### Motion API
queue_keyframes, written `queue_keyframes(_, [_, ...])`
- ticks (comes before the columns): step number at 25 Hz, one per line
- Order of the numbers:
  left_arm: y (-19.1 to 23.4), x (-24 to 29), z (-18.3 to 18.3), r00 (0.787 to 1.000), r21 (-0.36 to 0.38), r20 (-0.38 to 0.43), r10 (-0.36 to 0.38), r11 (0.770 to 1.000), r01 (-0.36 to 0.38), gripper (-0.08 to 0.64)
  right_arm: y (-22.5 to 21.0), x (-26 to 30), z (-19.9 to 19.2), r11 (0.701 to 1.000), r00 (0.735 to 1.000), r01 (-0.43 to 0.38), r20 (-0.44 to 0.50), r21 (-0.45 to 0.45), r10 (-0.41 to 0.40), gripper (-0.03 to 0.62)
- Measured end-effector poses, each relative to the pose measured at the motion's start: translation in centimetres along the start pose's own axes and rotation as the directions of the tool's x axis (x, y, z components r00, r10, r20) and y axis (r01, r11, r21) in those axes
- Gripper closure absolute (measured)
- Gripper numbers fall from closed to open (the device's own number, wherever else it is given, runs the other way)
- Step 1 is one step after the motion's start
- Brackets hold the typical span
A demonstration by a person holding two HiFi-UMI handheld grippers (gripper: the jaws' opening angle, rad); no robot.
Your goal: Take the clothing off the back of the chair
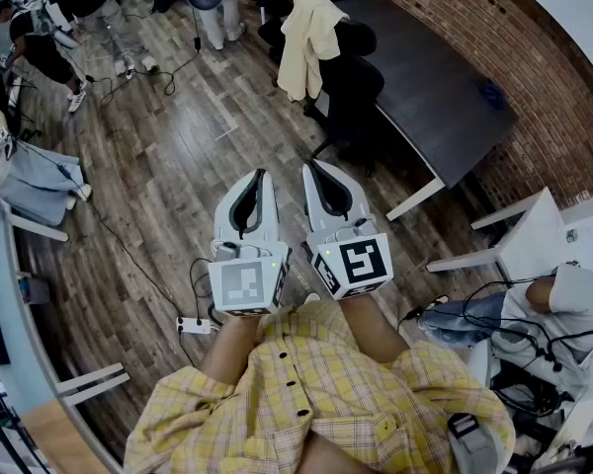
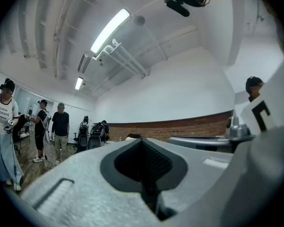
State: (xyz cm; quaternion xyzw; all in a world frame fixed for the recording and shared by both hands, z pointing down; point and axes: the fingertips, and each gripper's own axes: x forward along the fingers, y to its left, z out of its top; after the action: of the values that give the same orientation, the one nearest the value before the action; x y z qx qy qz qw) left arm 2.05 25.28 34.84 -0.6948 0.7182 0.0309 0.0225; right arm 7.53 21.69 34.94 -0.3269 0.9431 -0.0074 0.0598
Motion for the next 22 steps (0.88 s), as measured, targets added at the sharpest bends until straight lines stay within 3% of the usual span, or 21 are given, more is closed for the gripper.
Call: queue_keyframes(22, [-6.1,2.8,-2.1,0.998,0.02,-0.024,0.052,0.998,-0.052,0.56,-6.7,-2.5,-0.5,0.998,0.999,-0.047,0.013,0.029,0.047,0.595])
